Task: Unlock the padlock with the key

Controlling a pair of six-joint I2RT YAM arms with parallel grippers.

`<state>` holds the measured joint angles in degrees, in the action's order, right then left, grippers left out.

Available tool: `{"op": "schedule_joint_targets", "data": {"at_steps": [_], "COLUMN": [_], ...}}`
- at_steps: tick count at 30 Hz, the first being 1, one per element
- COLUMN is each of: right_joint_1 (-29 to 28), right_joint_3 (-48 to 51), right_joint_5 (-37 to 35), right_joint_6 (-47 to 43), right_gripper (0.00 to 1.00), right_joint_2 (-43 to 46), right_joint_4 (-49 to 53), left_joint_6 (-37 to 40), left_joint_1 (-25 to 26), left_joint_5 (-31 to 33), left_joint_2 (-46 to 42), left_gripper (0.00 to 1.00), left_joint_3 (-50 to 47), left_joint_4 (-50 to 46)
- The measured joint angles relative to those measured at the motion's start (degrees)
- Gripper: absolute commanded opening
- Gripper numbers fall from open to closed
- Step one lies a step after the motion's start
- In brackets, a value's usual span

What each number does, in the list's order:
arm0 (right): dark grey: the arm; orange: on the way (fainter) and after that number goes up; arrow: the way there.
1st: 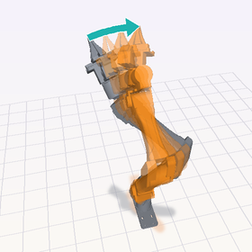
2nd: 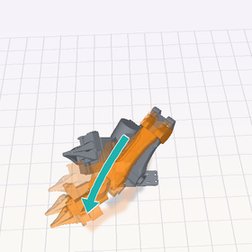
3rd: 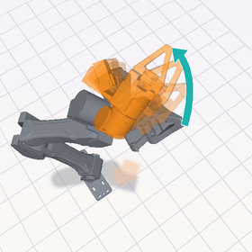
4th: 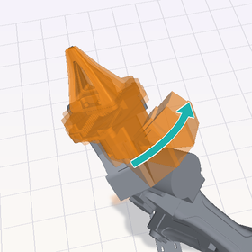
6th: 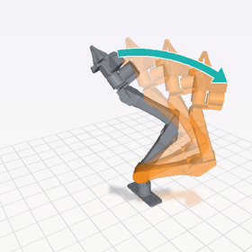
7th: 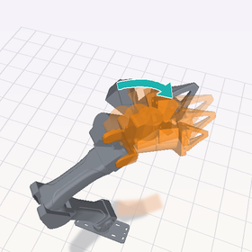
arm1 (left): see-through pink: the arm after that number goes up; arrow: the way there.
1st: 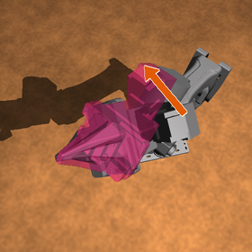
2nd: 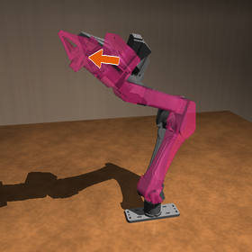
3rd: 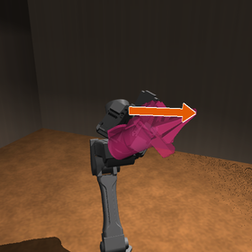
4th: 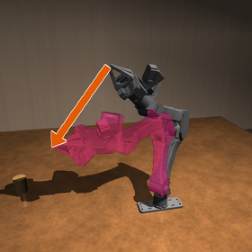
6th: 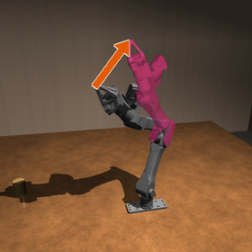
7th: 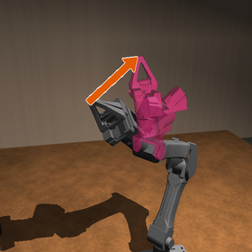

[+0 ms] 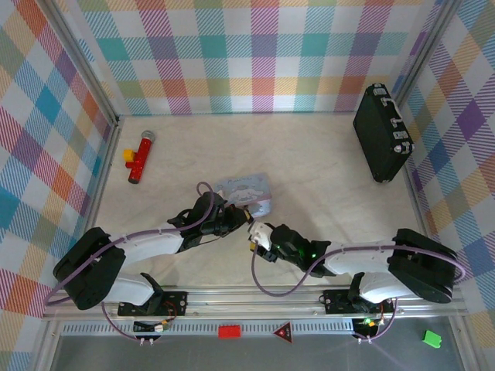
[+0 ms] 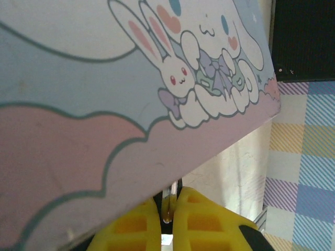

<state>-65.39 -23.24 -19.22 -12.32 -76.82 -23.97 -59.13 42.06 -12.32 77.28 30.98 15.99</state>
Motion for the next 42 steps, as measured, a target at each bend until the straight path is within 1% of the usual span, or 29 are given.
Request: {"op": "schedule_joint_targets", "data": {"at_steps": [4,7,10,13,20,28,32,35,37,42], "right_joint_1": [-0.8,-0.8,-0.8,-0.8,-0.8,-0.8,-0.8,0.0,1.0,4.0], "right_joint_3": [0.0,0.0,-0.3,-0.7,-0.9,-2.1,-2.4,-3.0,-3.6,-4.3], "right_joint_5": [-4.3,-7.0,-8.5,-9.6,-11.0,-12.6,-13.4,-13.1,-11.3,-3.3], "right_joint_6": [-3.7,-5.2,-5.8,-5.9,-6.0,-4.5,-2.1,1.9,5.9,17.9], "right_gripper": [0.48,0.43,0.41,0.38,0.37,0.24,0.17,0.12,0.08,0.02], "right_joint_2": [-3.9,-6.1,-7.6,-9.0,-9.6,-10.9,-10.9,-10.8,-10.0,-6.2], "right_joint_4": [-4.7,-7.3,-8.3,-9.6,-13.0,-14.0,-13.9,-12.5,-10.7,-5.7], "left_joint_6": [-0.3,-0.8,-1.2,-1.3,-1.5,-1.5,-1.5,-1.6,-1.6,-1.7], "left_joint_1": [0.0,0.0,0.0,0.0,0.1,0.2,0.2,0.4,0.5,0.6], "left_joint_5": [0.0,-0.1,-0.1,-0.2,-0.2,0.0,0.1,0.4,0.7,1.1], "left_joint_2": [-0.3,-0.3,-0.3,-0.3,-0.3,-0.3,-0.3,-0.3,-0.3,-0.3], "left_gripper": [0.00,0.00,0.00,0.00,0.00,0.00,0.00,0.00,0.00,0.00], "left_joint_3": [0.0,0.0,0.0,0.0,0.0,0.0,0.0,0.0,0.0,0.0], "left_joint_4": [0.1,0.2,0.2,0.3,0.3,0.2,0.2,0.6,0.7,2.1]}}
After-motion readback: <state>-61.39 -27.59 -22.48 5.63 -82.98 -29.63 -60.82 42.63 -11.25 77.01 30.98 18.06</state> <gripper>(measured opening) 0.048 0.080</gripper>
